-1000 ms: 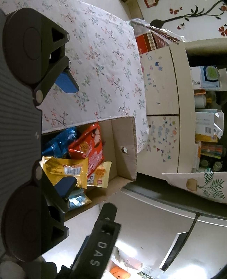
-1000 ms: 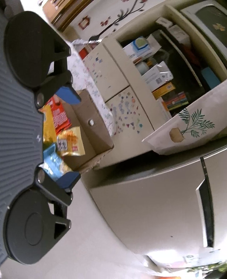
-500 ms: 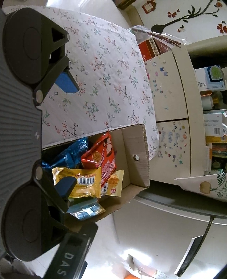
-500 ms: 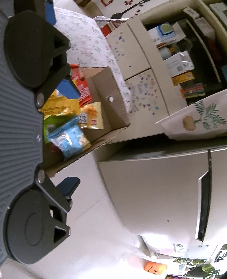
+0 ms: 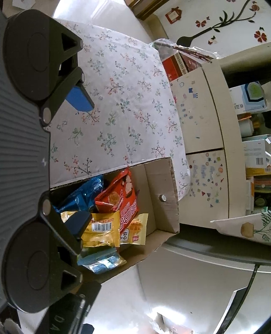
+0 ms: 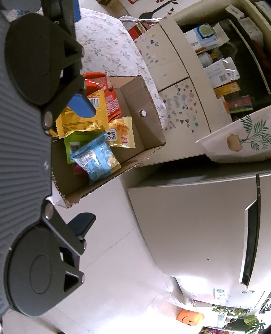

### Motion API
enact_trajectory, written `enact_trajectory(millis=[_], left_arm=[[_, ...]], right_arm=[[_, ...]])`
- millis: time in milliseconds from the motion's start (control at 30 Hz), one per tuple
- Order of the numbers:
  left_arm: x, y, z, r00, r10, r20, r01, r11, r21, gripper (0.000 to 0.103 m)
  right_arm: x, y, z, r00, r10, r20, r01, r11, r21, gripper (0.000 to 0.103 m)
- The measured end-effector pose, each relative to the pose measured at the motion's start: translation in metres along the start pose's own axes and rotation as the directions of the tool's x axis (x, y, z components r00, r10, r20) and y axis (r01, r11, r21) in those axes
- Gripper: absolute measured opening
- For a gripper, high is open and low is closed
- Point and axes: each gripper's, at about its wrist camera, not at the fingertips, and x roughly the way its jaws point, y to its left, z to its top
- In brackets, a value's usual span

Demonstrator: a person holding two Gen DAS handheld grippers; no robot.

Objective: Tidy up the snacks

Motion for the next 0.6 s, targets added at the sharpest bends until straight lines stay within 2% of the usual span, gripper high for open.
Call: enact_trajectory(millis=[600], left_arm=[[0.0043, -0.0034, 0.0023, 0.999, 0.051, 0.004, -0.051, 0.998, 0.048, 0.103]], right_arm=[[0.0049, 0.0096, -0.0021, 0.999, -0.032, -0.016, 0.031, 0.998, -0.057, 0.098]])
